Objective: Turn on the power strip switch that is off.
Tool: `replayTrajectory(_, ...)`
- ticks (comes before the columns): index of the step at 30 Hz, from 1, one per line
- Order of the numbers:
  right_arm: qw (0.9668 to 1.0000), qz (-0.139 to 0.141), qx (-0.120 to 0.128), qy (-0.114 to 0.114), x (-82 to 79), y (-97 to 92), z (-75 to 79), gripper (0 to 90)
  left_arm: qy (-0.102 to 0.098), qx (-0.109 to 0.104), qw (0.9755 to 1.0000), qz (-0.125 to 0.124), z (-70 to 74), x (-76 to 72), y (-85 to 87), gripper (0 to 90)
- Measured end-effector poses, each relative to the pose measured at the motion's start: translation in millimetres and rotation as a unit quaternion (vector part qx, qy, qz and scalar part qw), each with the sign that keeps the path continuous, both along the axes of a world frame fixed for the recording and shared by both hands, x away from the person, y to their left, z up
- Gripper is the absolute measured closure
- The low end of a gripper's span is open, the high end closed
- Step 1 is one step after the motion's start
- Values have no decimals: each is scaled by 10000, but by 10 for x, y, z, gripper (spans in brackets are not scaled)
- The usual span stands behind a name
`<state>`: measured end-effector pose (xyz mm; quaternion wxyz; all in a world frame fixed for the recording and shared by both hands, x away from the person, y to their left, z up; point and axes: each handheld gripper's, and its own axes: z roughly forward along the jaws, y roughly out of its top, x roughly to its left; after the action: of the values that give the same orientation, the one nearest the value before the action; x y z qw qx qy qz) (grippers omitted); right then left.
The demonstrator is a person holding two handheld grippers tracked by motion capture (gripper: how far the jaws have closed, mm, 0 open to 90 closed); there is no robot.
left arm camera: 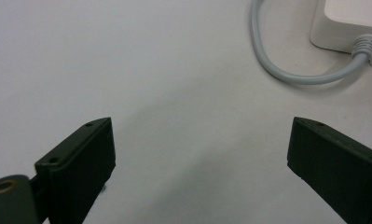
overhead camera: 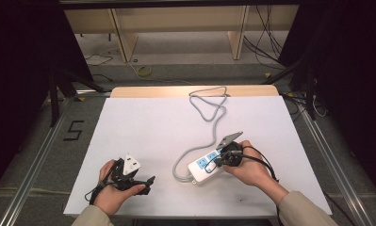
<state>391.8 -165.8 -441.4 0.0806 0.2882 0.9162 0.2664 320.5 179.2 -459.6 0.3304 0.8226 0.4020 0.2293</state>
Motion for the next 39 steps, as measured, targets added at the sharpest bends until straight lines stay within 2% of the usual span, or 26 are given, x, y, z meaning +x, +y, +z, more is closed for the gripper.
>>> replayTrajectory(28,9999,-11,-91,-60,-5,23,-13,900,-14,5,10000,9,-2,-3,-8,73)
replayTrajectory(39,10000,12,-14,30,-9,45,-22,900,-10,14,10000,-9,2,-10,-11,73)
